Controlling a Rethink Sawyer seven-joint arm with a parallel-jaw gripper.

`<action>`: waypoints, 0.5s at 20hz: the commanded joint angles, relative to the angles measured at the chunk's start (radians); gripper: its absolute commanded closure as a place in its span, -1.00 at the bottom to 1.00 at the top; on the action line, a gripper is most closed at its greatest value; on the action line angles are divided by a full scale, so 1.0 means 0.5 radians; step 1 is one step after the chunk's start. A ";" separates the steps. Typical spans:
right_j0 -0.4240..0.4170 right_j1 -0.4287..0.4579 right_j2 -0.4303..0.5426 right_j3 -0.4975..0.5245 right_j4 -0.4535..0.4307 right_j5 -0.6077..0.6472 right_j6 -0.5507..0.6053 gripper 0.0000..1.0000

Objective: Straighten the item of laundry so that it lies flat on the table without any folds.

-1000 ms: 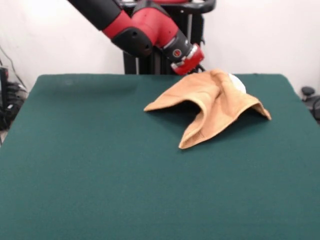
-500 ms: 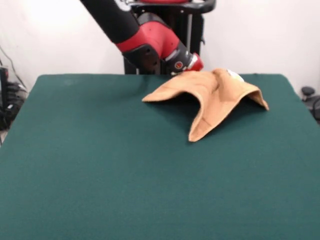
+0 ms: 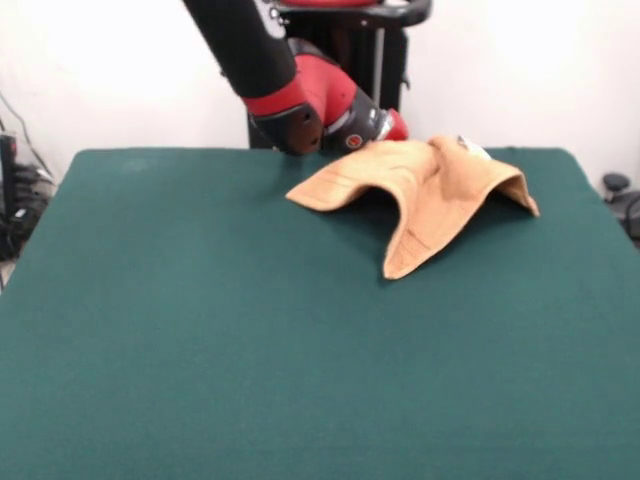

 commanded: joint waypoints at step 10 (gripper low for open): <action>0.202 0.321 -0.081 -0.958 0.610 0.401 0.626 -1.00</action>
